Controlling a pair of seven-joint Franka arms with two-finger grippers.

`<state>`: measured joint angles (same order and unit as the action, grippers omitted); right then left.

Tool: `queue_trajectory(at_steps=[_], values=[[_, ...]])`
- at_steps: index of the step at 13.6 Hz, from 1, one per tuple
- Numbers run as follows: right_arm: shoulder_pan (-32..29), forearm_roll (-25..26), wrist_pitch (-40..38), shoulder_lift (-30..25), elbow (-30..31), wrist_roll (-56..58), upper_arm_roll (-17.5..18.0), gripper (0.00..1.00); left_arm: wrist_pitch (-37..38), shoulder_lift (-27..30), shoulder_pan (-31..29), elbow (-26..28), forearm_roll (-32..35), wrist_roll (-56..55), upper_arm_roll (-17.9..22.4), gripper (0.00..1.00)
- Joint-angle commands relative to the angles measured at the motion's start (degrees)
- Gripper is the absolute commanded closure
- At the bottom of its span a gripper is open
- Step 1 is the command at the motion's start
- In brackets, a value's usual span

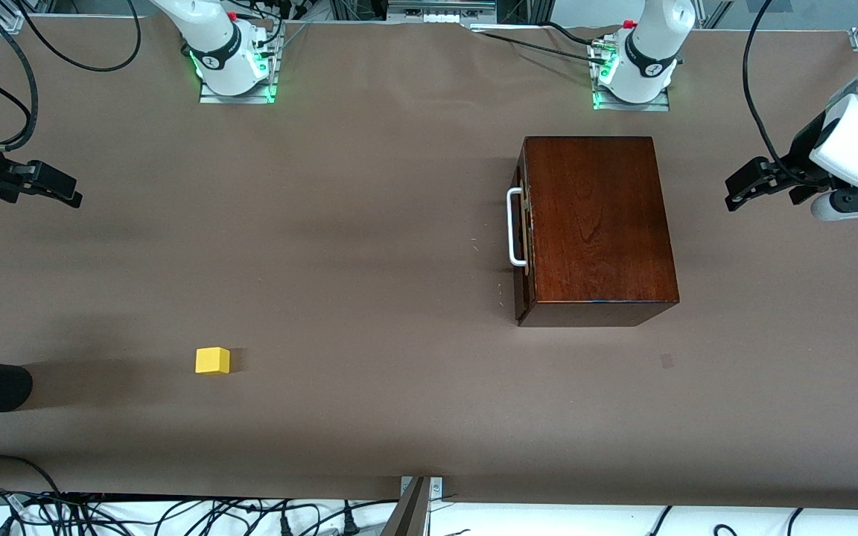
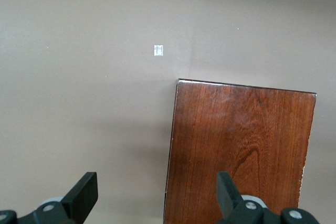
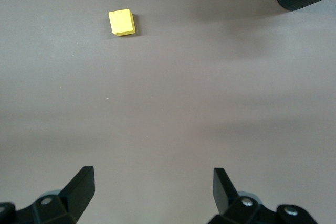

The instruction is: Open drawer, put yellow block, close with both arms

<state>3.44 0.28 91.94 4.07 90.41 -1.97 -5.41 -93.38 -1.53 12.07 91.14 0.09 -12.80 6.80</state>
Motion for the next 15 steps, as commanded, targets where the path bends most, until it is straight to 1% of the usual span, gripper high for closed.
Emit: queue_trajectory(at_steps=[1, 15], values=[[-0.98, 0.07, -0.01, 0.06, -0.58, -0.32, 0.93, 0.0, 0.48, -1.11, -0.29, -2.02, -0.18, 0.75, -0.03, 0.0], [-0.98, 0.07, -0.01, 0.06, -0.58, -0.32, 0.93, 0.0, 0.48, -1.64, -0.12, -2.19, 0.0, 0.67, -0.2, 0.0]])
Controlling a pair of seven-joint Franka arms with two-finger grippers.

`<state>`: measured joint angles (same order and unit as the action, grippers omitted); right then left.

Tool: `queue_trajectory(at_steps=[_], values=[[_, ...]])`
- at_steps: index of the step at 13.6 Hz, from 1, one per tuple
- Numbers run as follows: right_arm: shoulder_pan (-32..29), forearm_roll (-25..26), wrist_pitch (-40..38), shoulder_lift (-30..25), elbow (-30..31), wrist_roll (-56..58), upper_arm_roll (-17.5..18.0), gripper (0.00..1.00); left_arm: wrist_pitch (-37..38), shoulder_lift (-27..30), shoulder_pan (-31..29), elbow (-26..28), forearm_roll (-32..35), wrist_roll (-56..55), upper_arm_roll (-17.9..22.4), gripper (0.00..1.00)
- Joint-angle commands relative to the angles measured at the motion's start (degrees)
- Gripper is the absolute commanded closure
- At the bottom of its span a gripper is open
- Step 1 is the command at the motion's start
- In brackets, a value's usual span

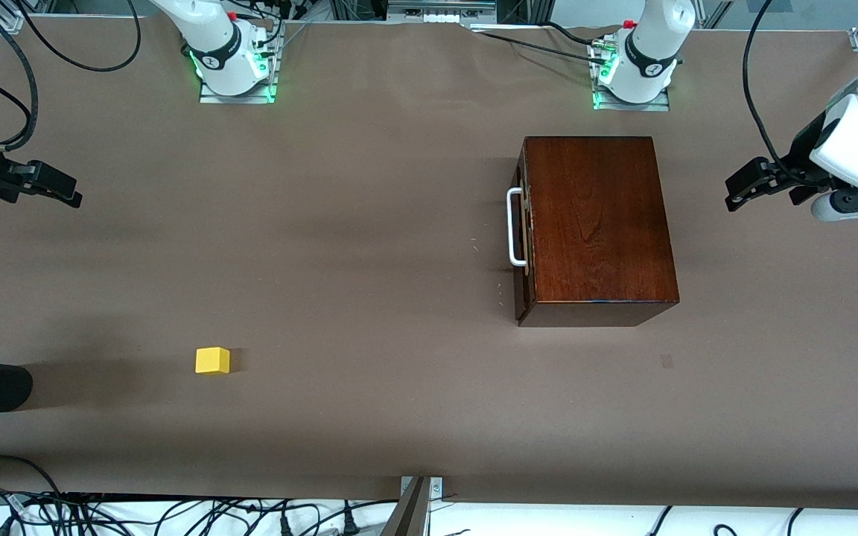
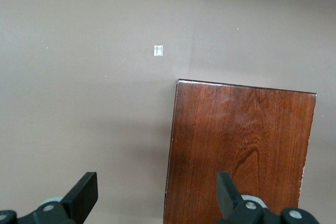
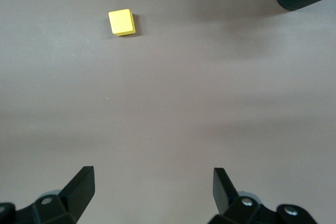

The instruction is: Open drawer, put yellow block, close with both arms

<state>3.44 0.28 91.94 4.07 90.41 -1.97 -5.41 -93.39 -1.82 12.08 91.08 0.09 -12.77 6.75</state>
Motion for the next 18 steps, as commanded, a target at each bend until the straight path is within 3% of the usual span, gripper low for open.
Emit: queue_trajectory(at_steps=[1, 18], values=[[-0.98, 0.07, -0.01, 0.06, -0.58, -0.32, 0.93, 0.0, 0.48, -1.43, -0.13, -2.22, -0.09, 0.64, -0.16, 0.0], [-0.98, 0.07, -0.1, 0.06, -0.58, -0.32, 0.93, 0.0, 0.92, -1.69, 1.19, -2.22, 0.0, -0.32, -2.18, 0.0]])
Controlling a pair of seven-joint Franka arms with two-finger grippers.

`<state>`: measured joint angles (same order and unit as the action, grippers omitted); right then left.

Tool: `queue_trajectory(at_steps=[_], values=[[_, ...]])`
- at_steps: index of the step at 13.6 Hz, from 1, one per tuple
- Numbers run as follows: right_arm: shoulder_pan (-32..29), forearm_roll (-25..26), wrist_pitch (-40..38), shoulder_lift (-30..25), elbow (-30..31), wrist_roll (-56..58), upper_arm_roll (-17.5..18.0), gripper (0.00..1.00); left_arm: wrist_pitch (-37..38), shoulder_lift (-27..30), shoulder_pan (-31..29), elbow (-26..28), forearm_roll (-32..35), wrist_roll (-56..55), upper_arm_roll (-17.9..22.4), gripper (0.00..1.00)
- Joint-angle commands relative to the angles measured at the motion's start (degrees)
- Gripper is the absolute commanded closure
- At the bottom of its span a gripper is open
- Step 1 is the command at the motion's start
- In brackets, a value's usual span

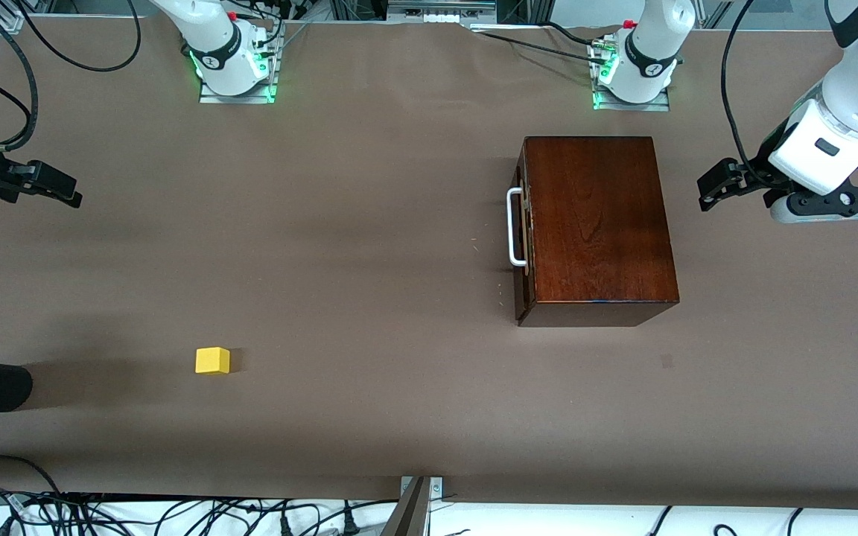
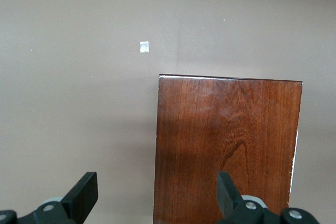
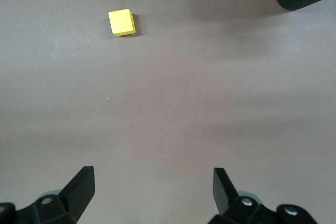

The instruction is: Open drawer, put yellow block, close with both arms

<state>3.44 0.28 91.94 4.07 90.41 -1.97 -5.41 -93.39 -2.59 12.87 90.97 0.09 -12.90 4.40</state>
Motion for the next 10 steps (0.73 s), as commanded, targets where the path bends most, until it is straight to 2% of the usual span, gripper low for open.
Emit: queue_trajectory(at_steps=[1, 10], values=[[-0.98, 0.07, -0.1, 0.06, -0.58, -0.32, 0.93, 0.0, 0.92, -0.92, 0.4, -2.11, 0.0, -0.2, 0.17, 0.0], [-0.98, -0.02, -0.1, 0.06, -0.58, -0.32, 0.93, 0.0, 0.92, -1.45, 0.4, -2.11, 0.0, -0.2, 0.08, 0.0]])
